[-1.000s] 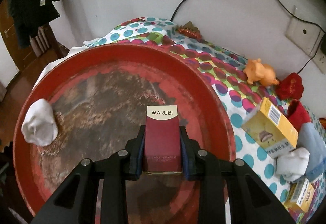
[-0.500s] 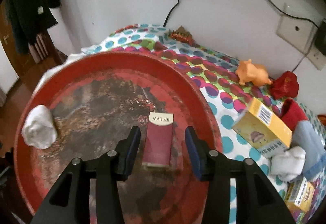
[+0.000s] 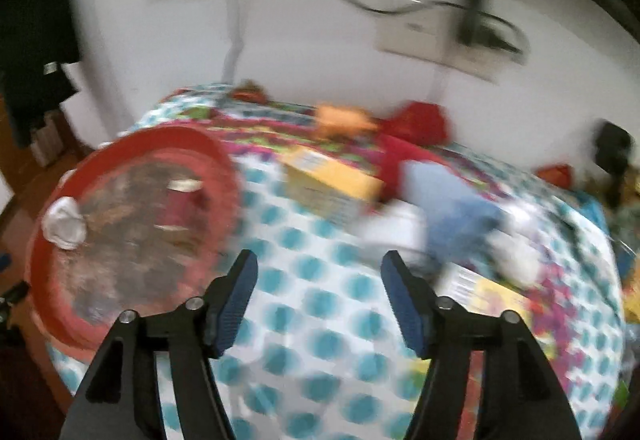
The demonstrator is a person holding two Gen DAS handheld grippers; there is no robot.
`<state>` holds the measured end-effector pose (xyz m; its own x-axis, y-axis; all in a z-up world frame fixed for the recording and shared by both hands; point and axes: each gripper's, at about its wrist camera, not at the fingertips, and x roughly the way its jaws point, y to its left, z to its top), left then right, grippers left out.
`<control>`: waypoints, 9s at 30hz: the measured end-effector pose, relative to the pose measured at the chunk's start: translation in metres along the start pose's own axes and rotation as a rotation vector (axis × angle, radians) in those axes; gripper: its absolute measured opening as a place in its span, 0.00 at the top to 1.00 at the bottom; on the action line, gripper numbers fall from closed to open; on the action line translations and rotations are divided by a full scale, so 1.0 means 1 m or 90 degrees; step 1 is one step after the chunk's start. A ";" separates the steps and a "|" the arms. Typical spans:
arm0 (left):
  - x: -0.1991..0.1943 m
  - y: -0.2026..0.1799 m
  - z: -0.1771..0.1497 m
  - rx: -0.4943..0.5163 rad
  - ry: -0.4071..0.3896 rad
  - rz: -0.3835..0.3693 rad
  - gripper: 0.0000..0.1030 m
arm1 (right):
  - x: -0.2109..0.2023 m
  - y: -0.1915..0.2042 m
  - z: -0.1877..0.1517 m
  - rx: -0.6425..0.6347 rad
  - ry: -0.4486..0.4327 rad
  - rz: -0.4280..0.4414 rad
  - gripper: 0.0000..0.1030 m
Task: Organize objects
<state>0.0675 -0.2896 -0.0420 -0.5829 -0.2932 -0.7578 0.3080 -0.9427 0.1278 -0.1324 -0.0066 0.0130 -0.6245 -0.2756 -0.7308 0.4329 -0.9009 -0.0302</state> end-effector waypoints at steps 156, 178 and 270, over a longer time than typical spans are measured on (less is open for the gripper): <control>0.019 -0.184 0.071 0.097 0.033 -0.224 0.55 | 0.050 -0.179 -0.065 0.151 0.083 -0.098 0.05; 0.105 -0.022 0.127 -0.053 0.066 -0.064 0.55 | 0.051 -0.178 -0.064 0.152 0.083 -0.100 0.03; -0.001 -0.003 0.021 -0.009 -0.014 -0.031 0.39 | 0.002 -0.039 -0.057 0.035 0.066 -0.023 0.16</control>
<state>0.0509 -0.2898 -0.0283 -0.6133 -0.2504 -0.7491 0.2894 -0.9537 0.0818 -0.1138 0.0474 -0.0262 -0.5674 -0.2084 -0.7966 0.3730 -0.9275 -0.0231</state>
